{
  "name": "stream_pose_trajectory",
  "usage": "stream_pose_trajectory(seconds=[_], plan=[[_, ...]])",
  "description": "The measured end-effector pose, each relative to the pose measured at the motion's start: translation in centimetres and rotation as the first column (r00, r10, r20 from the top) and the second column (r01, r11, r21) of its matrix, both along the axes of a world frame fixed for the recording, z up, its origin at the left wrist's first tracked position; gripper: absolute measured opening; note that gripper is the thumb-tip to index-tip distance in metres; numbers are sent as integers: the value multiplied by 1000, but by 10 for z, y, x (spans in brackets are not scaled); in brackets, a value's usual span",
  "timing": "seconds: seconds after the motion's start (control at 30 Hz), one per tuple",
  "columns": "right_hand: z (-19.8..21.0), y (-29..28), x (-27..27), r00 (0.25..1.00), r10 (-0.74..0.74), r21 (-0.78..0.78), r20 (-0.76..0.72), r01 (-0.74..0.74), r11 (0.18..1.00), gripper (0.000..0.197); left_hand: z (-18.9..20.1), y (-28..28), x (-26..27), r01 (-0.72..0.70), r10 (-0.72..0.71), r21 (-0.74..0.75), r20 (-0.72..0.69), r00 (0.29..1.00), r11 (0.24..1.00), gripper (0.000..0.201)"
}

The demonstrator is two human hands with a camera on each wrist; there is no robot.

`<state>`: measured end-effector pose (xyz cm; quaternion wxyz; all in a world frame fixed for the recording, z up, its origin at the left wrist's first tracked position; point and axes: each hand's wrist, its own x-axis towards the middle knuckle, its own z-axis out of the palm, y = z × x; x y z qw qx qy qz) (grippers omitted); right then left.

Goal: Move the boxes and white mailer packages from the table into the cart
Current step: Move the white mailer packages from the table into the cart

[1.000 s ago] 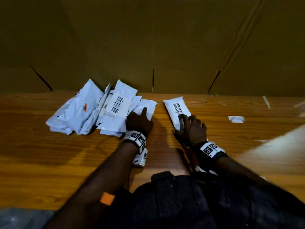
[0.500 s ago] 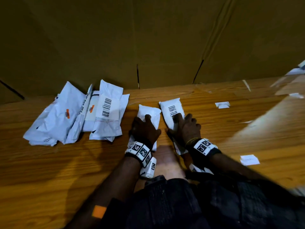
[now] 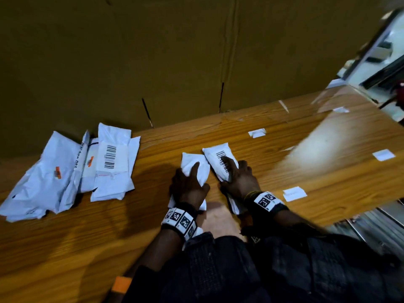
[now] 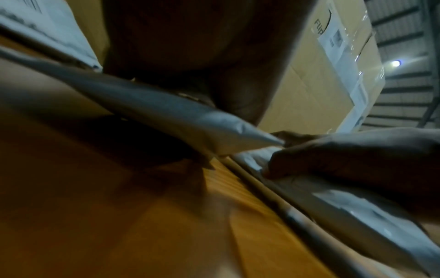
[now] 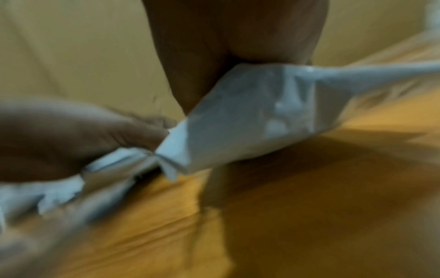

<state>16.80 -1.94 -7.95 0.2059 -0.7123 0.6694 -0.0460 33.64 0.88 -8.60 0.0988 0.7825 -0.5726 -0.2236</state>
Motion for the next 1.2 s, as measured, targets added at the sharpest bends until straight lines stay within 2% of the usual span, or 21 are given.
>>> stream_pose_trajectory(seconds=[0.07, 0.2, 0.3, 0.57, 0.83, 1.03, 1.2], plan=[[5, 12, -22, 993, -61, -23, 103, 64, 998, 92, 2, 11, -19, -13, 10, -56, -58, 998, 998, 78], [16, 48, -77, 945, -139, -85, 295, 171, 982, 87, 6, 32, -68, 29, -36, -101, -70, 997, 994, 79], [24, 79, -121, 908, -201, -93, 367, 251, 963, 83, 10, 48, -111, 84, -99, -134, -114, 988, 987, 79], [28, 153, -233, 839, -349, -126, 417, 433, 892, 87, 16, 96, -235, 273, -294, -121, -222, 930, 954, 75], [23, 233, -340, 742, -492, -130, 456, 602, 788, 88, 10, 129, -348, 459, -468, -91, -201, 861, 884, 75], [19, 276, -393, 612, -621, -108, 490, 749, 653, 85, 11, 145, -412, 641, -652, -121, -149, 743, 758, 84], [12, 301, -430, 519, -703, -86, 487, 829, 552, 86, 15, 155, -469, 729, -731, -98, -208, 650, 677, 78]])
